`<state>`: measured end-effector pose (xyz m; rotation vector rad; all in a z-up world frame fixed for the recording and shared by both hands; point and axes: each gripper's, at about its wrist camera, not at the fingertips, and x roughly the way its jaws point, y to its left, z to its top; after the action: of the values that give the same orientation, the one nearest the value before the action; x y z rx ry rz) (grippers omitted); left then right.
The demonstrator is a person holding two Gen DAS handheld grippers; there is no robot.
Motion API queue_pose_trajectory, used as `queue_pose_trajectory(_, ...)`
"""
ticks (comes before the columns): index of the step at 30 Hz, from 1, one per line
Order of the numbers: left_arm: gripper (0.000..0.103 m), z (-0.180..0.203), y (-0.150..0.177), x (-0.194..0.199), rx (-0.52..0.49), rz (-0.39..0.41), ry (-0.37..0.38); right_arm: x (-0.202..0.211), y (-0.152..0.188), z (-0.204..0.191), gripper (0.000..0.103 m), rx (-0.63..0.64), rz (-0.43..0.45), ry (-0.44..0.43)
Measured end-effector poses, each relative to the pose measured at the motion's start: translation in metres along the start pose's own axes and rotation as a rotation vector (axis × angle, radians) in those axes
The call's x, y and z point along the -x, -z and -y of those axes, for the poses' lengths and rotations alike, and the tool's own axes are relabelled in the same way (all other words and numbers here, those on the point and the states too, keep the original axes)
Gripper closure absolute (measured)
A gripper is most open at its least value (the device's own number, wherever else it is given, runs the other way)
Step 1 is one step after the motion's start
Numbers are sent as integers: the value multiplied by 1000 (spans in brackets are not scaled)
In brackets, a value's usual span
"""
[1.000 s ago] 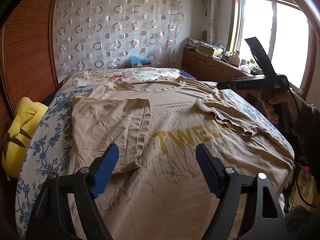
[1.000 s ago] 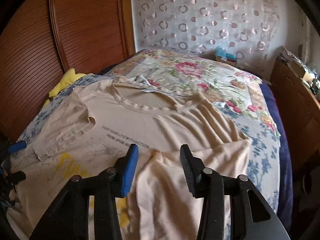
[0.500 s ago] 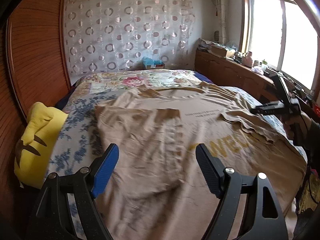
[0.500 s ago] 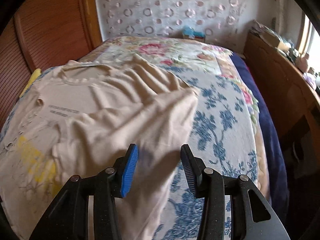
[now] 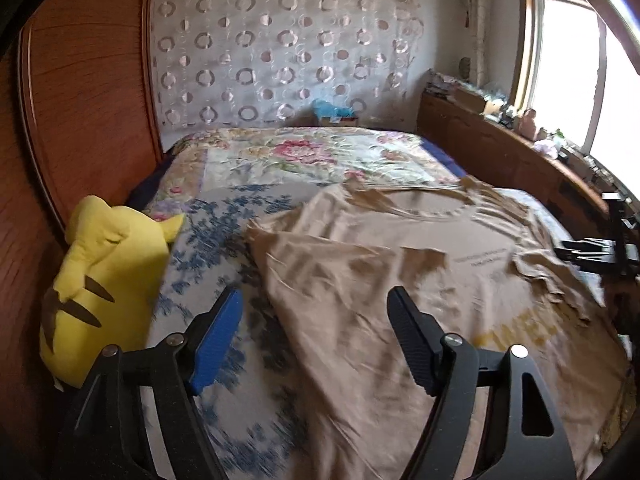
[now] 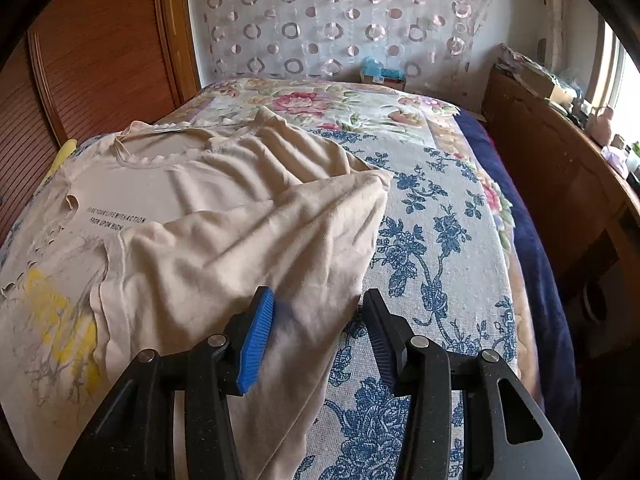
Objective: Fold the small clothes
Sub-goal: 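Grasp the folded shirt's hem with the left gripper and lift it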
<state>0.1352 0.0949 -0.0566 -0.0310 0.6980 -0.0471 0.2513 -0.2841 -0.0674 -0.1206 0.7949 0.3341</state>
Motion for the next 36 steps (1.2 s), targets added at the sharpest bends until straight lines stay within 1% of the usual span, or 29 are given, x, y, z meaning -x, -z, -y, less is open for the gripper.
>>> queue_pose_trajectory(5,34,-11,-13,-26,-11,-34,-39,0,0,1,54,-1,0,-1)
queue_pose_trajectory(7,40,-14,-16,-37,-10,-53,-48,0,0,1,54,0,0,-1)
queue_pose_trajectory(10,44,-19,-19,-56,-13,-84,-68,0,0,1,54,0,0,0)
queue_pose_trajectory(15,45,-31,-20,-86,37,-156,-63,0,0,1,54,0,-1,0)
queue_pose_trajectory(18,45,-36,-21,-92,53,-170,-62,0,1,1,54,1,-1,1)
queue_pose_trajectory(21,45,-39,-24,-99,72,-179,-46,0,1,1,54,1,-1,1)
queue_pose_trajectory(24,46,-37,-30,-105,66,-181,-43,-1,1,1,54,1,-1,1)
queue_pose_trajectory(31,64,-32,-38,-112,60,-191,-33,-1,1,1,54,2,-2,2)
queue_pose_trajectory(36,67,-32,-41,-114,59,-199,-28,-1,1,1,54,2,-2,2)
